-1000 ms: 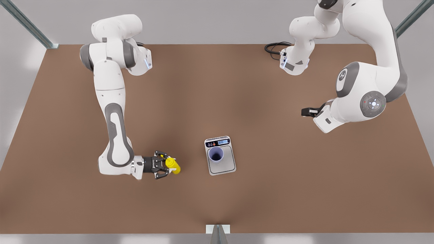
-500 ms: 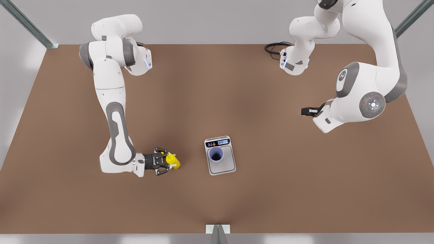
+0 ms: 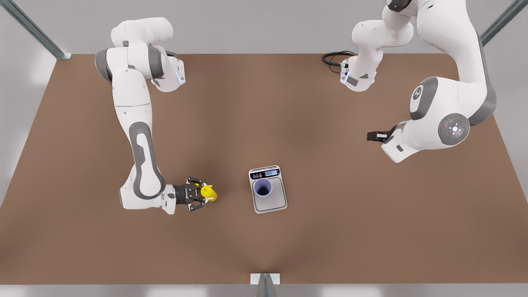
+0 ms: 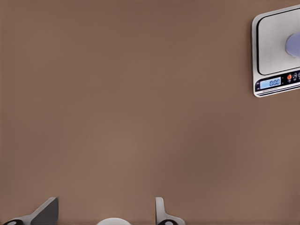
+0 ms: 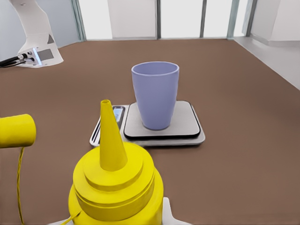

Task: Move cup to the weight, pick up sauce bottle, pour sauce

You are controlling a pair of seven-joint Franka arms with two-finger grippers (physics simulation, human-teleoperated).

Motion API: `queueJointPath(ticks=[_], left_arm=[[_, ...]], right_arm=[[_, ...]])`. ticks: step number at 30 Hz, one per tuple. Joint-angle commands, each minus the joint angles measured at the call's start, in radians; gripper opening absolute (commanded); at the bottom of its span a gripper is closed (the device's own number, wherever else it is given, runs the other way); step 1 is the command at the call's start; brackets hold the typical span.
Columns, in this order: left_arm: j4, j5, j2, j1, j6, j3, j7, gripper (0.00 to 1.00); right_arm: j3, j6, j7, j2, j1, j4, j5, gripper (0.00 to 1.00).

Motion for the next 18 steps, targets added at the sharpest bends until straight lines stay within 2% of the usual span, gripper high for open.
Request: queueJointPath(ticks=[1, 6, 7, 8, 18], left_arm=[[0.0, 0.0, -0.001, 0.0, -0.001, 0.0, -0.005, 1.0], [0.0, 0.002, -0.001, -0.002, -0.001, 0.0, -0.005, 1.0], [0.0, 0.002, -0.001, -0.002, -0.001, 0.0, -0.005, 1.0], [0.0, 0.002, -0.001, -0.002, -0.001, 0.0, -0.005, 1.0], [0.004, 0.002, -0.003, -0.006, -0.002, -0.004, -0.008, 1.0]], right_arm=[[0.0, 0.003, 0.064, 0.002, 0.0, 0.001, -0.003, 0.56], [0.0, 0.005, 0.064, 0.002, 0.005, 0.001, -0.003, 0.56], [0.0, 0.005, 0.064, 0.002, 0.005, 0.001, -0.003, 0.69], [0.002, 0.003, 0.064, 0.002, 0.005, 0.001, -0.003, 1.0], [0.002, 0.0, 0.031, 0.005, -0.011, 0.001, -0.005, 1.0]])
